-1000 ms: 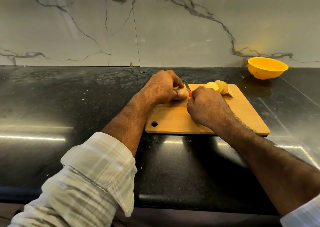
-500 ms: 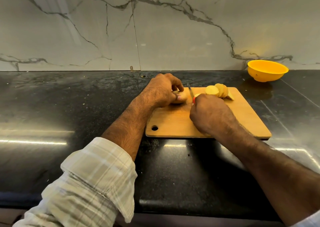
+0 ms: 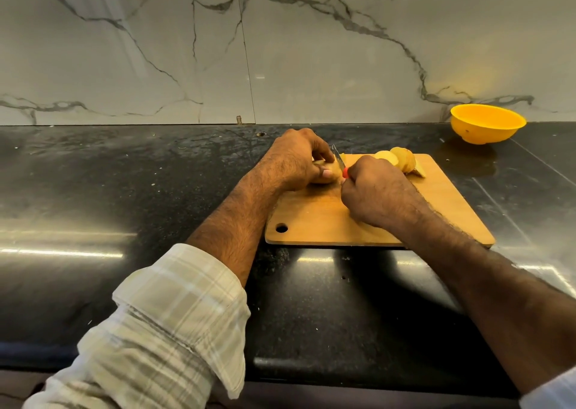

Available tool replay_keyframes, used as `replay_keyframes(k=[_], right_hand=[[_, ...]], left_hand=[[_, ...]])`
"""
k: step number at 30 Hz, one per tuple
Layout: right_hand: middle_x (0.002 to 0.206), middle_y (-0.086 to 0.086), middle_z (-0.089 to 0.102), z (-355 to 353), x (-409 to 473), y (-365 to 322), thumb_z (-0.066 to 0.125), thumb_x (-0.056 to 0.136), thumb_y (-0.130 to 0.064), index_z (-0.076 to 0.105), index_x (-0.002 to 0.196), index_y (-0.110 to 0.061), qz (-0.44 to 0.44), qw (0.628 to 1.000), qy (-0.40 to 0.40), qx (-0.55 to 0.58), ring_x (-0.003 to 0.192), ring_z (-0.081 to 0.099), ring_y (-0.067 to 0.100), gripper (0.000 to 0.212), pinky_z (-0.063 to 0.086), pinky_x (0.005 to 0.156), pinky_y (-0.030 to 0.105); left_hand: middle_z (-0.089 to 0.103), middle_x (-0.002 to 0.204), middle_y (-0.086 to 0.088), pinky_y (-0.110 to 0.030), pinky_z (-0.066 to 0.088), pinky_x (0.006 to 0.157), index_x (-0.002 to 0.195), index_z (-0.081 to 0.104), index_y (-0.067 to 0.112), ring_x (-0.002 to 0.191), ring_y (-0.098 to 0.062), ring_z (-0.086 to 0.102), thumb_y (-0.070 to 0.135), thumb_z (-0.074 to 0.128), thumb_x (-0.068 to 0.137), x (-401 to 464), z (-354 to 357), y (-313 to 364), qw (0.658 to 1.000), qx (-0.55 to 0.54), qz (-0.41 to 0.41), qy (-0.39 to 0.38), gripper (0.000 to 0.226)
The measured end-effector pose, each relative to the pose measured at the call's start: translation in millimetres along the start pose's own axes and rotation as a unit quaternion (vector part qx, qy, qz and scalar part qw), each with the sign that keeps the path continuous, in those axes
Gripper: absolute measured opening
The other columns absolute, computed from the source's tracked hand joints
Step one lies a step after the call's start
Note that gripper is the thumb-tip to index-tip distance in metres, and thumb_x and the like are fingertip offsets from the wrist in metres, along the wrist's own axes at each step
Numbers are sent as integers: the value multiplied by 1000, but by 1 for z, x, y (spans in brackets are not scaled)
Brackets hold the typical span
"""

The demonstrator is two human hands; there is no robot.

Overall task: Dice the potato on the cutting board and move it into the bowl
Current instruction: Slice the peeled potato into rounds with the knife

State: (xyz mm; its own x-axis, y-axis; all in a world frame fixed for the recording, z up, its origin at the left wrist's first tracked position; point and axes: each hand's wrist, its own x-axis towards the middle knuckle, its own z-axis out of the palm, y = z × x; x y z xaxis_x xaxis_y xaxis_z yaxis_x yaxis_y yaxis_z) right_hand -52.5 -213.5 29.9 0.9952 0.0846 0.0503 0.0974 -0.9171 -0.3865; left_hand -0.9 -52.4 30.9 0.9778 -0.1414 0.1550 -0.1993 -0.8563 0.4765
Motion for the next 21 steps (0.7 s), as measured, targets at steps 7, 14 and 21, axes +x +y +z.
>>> replay_keyframes(k=[7,14,21], right_hand=[[98,1,58,3,-8,-4,61,100,-27,58,126,-19,-9,995,-65,-75,93,59,21,28,56,78,37],[104,6,61,-8,-18,3,56,103,-32,60,126,-14,5,997,-21,-74,97,61,26,29,59,86,42],[115,9,66,-11,-15,-5,57,104,-28,60,135,-12,-9,999,-21,-42,99,62,24,35,59,83,38]], left_hand=[[71,123,7,-32,56,91,113,79,35,108,-12,65,33,86,87,0,0,-1,1000,-6,-8,2,28],[71,122,6,-31,53,89,114,78,30,108,-12,64,32,85,87,1,-2,0,1000,-9,-12,-5,28],[71,125,3,-28,50,88,115,79,27,115,-13,63,31,86,86,0,0,0,1000,-21,-12,-4,30]])
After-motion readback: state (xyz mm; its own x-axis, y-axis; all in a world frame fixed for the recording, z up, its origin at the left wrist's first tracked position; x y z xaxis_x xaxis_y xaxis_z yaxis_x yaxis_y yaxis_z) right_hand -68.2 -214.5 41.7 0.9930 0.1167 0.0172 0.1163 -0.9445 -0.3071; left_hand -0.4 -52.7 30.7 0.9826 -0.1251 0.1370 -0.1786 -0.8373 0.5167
